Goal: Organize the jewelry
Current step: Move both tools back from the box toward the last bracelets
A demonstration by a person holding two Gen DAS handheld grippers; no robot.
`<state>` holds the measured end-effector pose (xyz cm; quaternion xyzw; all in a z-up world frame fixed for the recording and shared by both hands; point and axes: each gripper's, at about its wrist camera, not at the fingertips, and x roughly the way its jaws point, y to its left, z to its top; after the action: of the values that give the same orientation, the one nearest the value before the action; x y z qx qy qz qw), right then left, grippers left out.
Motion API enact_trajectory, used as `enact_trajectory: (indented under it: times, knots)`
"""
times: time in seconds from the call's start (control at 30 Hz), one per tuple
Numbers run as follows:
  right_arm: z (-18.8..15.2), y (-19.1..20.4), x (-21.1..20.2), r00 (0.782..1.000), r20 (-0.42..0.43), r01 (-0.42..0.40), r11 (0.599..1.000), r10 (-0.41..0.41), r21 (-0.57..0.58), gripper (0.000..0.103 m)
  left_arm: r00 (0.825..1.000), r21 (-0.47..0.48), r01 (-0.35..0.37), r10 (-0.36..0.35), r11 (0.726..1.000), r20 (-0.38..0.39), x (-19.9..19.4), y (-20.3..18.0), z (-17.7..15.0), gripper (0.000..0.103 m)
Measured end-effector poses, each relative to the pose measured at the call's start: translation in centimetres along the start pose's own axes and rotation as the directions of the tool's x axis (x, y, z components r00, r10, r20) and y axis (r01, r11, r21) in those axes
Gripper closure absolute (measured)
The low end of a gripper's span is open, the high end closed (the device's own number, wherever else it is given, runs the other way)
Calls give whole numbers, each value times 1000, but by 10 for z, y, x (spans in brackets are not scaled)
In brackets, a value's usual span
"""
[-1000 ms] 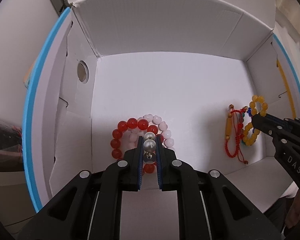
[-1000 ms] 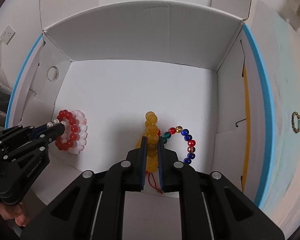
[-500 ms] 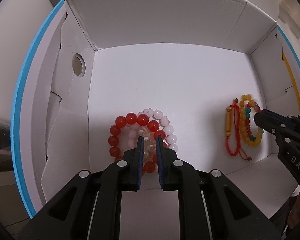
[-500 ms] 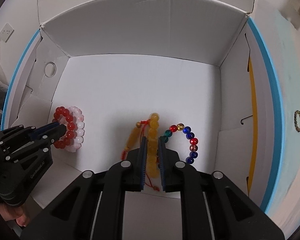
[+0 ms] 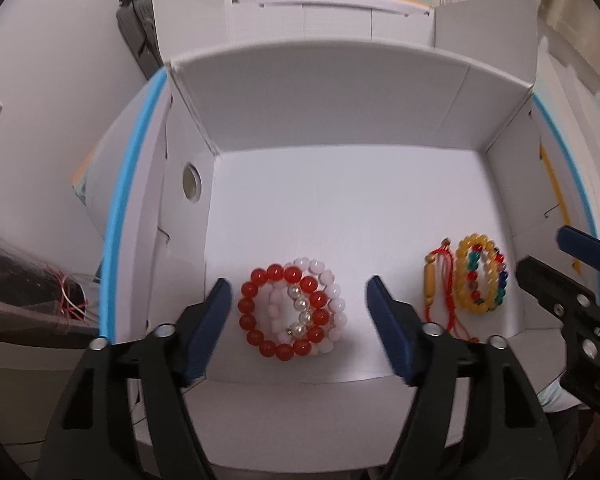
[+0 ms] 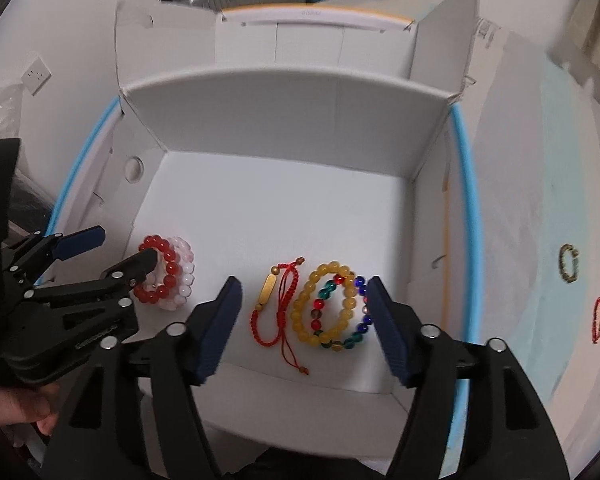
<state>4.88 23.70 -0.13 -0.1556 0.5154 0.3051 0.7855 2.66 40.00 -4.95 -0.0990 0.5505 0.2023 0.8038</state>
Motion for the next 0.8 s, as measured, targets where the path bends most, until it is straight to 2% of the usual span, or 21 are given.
enact_trajectory:
  times: [0.1, 0.23, 0.4, 0.8]
  knots:
    - [-2, -12, -21, 999, 42, 7, 1000, -7, 9, 27, 1000, -2, 11, -11, 1000, 25, -13, -9, 5, 22]
    - [-2, -28, -48, 996, 82, 26, 999, -28, 23, 24, 998, 11, 28, -29, 1000, 59, -25, -27, 9, 14]
    - [-13, -59, -77, 991, 124, 47, 997, -55, 64, 15, 992, 51, 66, -71, 997, 104, -49, -63, 12, 7]
    - [-42, -152, -132, 971, 190, 108, 973, -147, 202, 8, 972, 167, 140, -167, 976, 162, -82, -168, 27, 6]
